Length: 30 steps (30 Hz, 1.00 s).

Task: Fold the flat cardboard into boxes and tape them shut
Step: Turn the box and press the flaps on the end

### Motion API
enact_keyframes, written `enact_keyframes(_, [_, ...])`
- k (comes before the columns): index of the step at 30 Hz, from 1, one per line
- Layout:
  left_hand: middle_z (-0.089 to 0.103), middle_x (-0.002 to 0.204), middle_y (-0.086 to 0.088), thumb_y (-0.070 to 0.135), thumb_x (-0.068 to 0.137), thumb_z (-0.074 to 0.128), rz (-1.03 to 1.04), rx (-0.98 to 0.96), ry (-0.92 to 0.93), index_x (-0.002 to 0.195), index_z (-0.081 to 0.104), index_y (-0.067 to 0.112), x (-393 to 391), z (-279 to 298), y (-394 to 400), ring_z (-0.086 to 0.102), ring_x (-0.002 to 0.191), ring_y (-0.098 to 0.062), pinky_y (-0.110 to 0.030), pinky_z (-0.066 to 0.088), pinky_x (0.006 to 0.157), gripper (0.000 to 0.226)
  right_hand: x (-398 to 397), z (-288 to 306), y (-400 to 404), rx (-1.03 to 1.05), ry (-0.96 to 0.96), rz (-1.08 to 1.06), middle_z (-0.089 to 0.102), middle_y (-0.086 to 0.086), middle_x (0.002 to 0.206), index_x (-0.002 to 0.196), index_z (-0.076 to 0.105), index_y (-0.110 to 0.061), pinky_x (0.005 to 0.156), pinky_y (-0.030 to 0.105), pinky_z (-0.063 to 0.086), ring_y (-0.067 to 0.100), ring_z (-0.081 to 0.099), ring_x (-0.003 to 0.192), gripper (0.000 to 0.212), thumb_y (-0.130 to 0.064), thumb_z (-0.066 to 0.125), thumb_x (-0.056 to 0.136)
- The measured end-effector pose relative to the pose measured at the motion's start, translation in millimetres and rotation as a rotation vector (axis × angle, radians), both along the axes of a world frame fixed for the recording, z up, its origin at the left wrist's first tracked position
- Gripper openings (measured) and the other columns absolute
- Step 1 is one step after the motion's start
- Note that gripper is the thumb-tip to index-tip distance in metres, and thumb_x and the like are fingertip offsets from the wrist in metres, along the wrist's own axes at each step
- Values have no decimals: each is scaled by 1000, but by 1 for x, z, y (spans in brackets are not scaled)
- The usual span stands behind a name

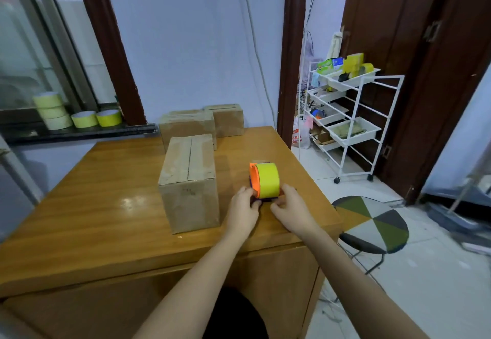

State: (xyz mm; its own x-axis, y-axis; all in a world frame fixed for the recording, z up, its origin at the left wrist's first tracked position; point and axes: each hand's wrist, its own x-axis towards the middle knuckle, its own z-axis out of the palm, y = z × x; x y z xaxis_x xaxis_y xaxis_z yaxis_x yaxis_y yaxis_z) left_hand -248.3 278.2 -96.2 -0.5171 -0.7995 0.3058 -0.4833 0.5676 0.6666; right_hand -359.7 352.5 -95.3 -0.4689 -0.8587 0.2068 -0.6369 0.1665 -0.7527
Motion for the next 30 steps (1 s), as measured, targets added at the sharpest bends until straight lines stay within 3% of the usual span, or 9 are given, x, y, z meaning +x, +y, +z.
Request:
enact_keyframes(3, [60, 90, -4, 8, 88, 63, -53, -40, 99, 92, 64, 7, 4, 6, 0, 57, 89, -21, -23, 38, 71, 4, 1, 7, 4, -100, 10, 1, 50, 4, 104, 119, 53, -13, 81, 30, 47, 12, 56, 88, 33, -6, 56, 87])
enact_keyframes(6, [63, 98, -3, 15, 93, 58, -73, -38, 155, 104, 63, 11, 3, 23, -1, 56, 93, -16, -24, 44, 81, 13, 1, 21, 6, -175, 104, 7, 49, -2, 99, 119, 53, -18, 72, 22, 45, 5, 52, 83, 32, -9, 56, 88])
enact_keyframes(11, [61, 114, -1, 21, 97, 52, -141, 24, 156, 124, 57, 17, 2, 54, 2, 56, 103, -13, -21, 45, 86, 28, 0, 43, 9, -220, 291, -32, 52, -2, 97, 119, 53, -15, 65, 19, 38, 12, 51, 85, 33, -15, 60, 87])
enact_keyframes(15, [63, 113, -4, 24, 98, 49, -216, 40, 181, 121, 57, 14, 10, 76, 7, 58, 102, -18, -34, 51, 88, 26, 7, 65, 22, -272, 157, 131, 56, -1, 107, 124, 46, -18, 75, 30, 53, 9, 57, 90, 45, -15, 63, 83])
enact_keyframes(20, [64, 104, -5, 29, 99, 45, -260, -57, 150, 114, 55, 15, 21, 110, 15, 59, 94, -23, -48, 51, 82, 23, 15, 93, 30, -281, 21, 267, 61, -3, 103, 135, 32, -14, 78, 42, 55, 8, 63, 87, 60, -14, 62, 83])
enact_keyframes(22, [66, 101, -6, 31, 96, 46, -267, -40, 211, 111, 57, 14, 27, 126, 15, 61, 93, -25, -48, 50, 82, 26, 18, 103, 30, -334, 52, 283, 61, -6, 107, 138, 30, -17, 83, 38, 54, 4, 62, 92, 63, -15, 62, 84])
enact_keyframes(26, [68, 98, -11, 19, 98, 50, -263, 60, 392, 103, 61, 5, 43, 164, 12, 62, 90, -22, -35, 49, 79, 18, 31, 113, 28, -539, 125, 288, 64, -4, 113, 146, 12, -22, 84, 6, 43, 0, 60, 104, 78, -7, 62, 89])
enact_keyframes(28, [69, 95, -15, 15, 99, 49, -292, 114, 443, 100, 63, -1, 53, 178, 11, 62, 86, -19, -34, 48, 78, 21, 35, 115, 26, -663, 257, 318, 63, 3, 119, 145, 17, -21, 95, 14, 42, 12, 62, 109, 73, -15, 63, 88])
enact_keyframes(30, [70, 93, -10, 16, 99, 49, -343, 201, 479, 101, 64, 0, 67, 187, 10, 64, 83, -11, -27, 51, 74, 22, 41, 121, 24, -710, 383, 382, 59, -2, 124, 141, 28, -24, 91, 37, 50, 21, 61, 106, 64, -27, 61, 86])
